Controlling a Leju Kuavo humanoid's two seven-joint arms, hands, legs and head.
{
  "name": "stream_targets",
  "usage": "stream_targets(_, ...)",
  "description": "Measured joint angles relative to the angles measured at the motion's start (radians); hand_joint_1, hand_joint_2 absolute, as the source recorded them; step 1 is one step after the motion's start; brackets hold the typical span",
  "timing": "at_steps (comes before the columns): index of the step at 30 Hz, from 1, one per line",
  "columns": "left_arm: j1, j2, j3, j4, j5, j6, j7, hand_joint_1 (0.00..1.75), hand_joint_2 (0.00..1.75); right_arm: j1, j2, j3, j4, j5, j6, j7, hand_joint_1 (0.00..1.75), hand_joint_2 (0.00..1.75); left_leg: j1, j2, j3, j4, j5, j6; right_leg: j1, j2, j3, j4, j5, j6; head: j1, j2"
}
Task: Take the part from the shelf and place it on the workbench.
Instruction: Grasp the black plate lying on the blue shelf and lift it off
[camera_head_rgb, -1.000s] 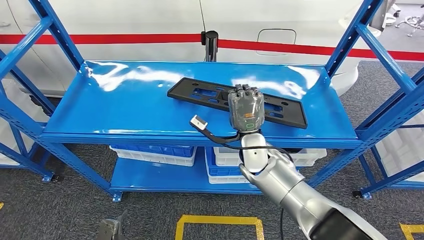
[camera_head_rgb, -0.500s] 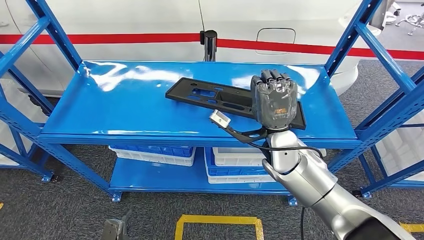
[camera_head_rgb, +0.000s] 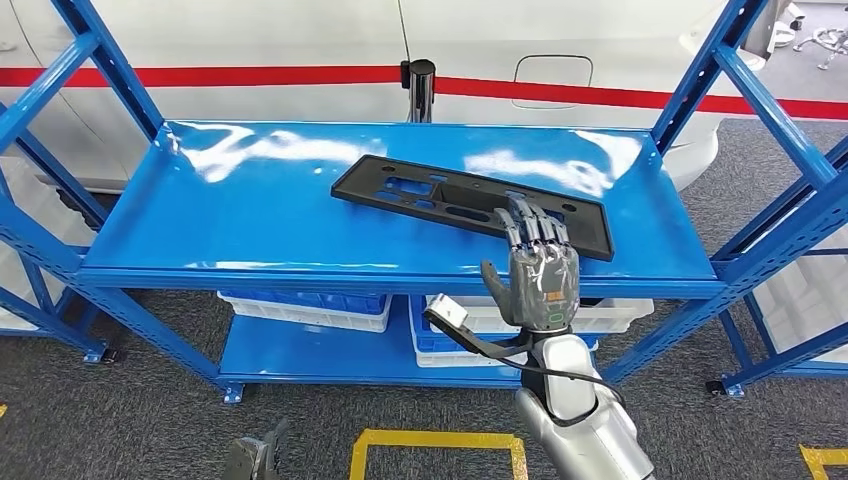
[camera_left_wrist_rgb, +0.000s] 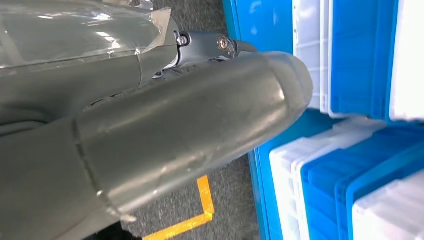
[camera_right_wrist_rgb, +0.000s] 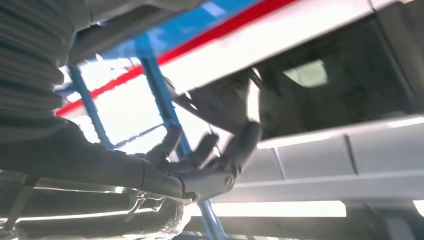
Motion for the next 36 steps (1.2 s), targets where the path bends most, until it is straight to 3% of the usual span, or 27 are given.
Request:
stream_targets(4, 0.001, -0.006, -0.027, 0.0, -0.002, -0.003, 0.0, 0.0, 0.0, 0.059, 0.015, -0.064, -0.005, -0.033, 0.033, -0.036, 0.0, 1.75, 0.0, 0.0, 0.0, 0.0, -0.001, 0.001, -0.001, 0.0, 0.0, 0.0, -0.001, 0.001, 0.0, 0.0)
stream_targets(8, 0.002, -0.009, -0.04, 0.0, -0.002, -0.003, 0.0, 0.0, 1.75, 0.084, 0.022, -0.095, -0.005, -0.037, 0.035, -0.043, 0.0, 1.75, -0.001, 0.0, 0.0, 0.0, -0.001, 0.001, -0.001, 0.0, 0.0, 0.0, -0.001, 0.002, 0.0, 0.0)
stream_targets(18, 0.022, -0.01, -0.086, 0.0, -0.002, -0.001, 0.0, 0.0, 1.75, 0.105, 0.06, -0.148, 0.054, 0.057, 0.016, -0.042, 0.0, 1.75, 0.0, 0.0, 0.0, 0.0, -0.001, 0.001, -0.001, 0.0, 0.0, 0.0, -0.001, 0.002, 0.0, 0.0)
stream_targets(28, 0.021, -0.004, -0.157, 0.006, 0.014, -0.004, 0.0, 0.0, 1.75, -0.038, 0.084, -0.206, 0.304, 0.116, -0.041, 0.005, 0.0, 1.75, 0.0, 0.0, 0.001, 0.0, -0.001, 0.001, -0.001, 0.0, 0.002, 0.0, -0.001, 0.002, 0.0, 0.0)
stream_targets(36, 0.019, 0.001, -0.177, 0.008, 0.028, -0.007, 0.0, 0.0, 1.75, -0.096, 0.089, -0.202, 0.38, 0.116, -0.05, 0.051, 0.0, 1.75, 0.0, 0.001, 0.001, 0.0, -0.001, 0.001, -0.001, 0.0, 0.002, 0.0, -0.001, 0.002, 0.0, 0.0)
